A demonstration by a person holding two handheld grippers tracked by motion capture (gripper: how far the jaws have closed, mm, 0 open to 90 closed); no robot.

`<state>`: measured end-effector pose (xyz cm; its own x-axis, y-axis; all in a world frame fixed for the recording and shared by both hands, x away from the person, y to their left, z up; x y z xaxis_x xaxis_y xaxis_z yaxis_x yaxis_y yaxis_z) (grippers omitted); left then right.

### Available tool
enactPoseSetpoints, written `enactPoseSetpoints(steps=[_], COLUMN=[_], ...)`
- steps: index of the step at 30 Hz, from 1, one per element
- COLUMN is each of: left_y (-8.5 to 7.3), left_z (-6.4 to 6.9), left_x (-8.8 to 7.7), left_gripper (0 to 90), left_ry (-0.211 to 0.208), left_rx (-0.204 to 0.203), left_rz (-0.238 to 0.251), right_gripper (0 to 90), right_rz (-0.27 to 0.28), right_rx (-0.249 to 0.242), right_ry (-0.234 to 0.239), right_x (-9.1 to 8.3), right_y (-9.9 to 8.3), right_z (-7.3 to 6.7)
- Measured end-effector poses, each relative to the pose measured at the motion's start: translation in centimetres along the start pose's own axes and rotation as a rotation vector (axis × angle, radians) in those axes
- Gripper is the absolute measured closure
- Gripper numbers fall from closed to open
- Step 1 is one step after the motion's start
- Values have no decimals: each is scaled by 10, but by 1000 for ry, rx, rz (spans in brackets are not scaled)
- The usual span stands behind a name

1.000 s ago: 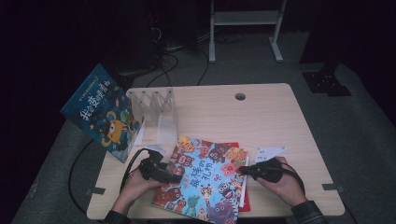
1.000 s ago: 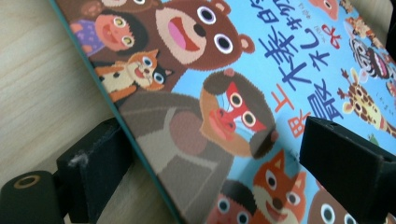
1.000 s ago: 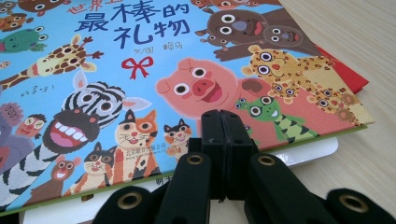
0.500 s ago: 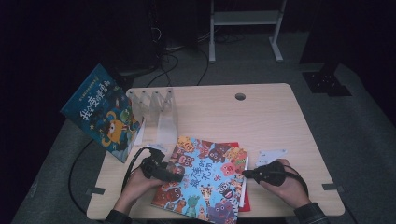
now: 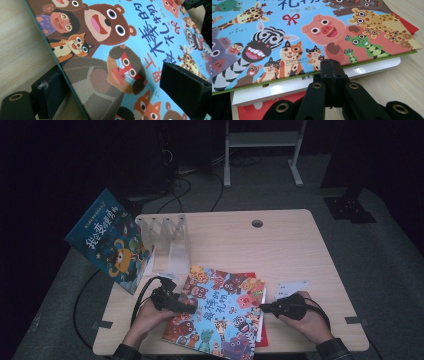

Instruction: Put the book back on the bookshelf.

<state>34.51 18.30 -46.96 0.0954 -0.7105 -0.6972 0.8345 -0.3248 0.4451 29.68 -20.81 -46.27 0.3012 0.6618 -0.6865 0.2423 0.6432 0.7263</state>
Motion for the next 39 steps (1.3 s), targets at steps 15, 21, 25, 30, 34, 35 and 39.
enactPoseSetpoints(steps=[15, 21, 25, 30, 34, 35, 39], left_y=[10, 16, 21, 27, 32, 32, 37], left_z=[4, 9, 14, 21, 24, 24, 30], left_x=[-18, -29, -33, -39, -43, -43, -46], left_gripper=[96, 109, 109, 109, 123, 123, 122], left_ry=[-36, -57, -54, -53, -72, -72, -93], left_rx=[-7, 6, 26, 49, 56, 56, 50], left_rz=[60, 104, 105, 101, 112, 112, 119], right_gripper=[896, 896, 895, 895, 895, 895, 894], right_rz=[2, -4, -6, -11, -12, -12, -12], right_rx=[-5, -12, -14, -20, -20, -20, -18], right_ry=[23, 27, 22, 19, 17, 17, 14], right_x=[3, 5, 5, 5, 5, 5, 5], right_y=[4, 7, 7, 8, 8, 8, 8], right_z=[-5, -7, -8, -8, -9, -9, -9])
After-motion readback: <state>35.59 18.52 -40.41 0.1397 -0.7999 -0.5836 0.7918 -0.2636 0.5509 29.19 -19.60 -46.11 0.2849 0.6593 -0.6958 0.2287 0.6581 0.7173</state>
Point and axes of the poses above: each handheld gripper's, and its own axes: x roughly forward along the jaws, y roughly out of its top, z roughly to its right, the point moved 1 cm from there along x, roughly forward along the jaws, and after that the axes turned 9 degrees about -x, right-handed, at the moved point
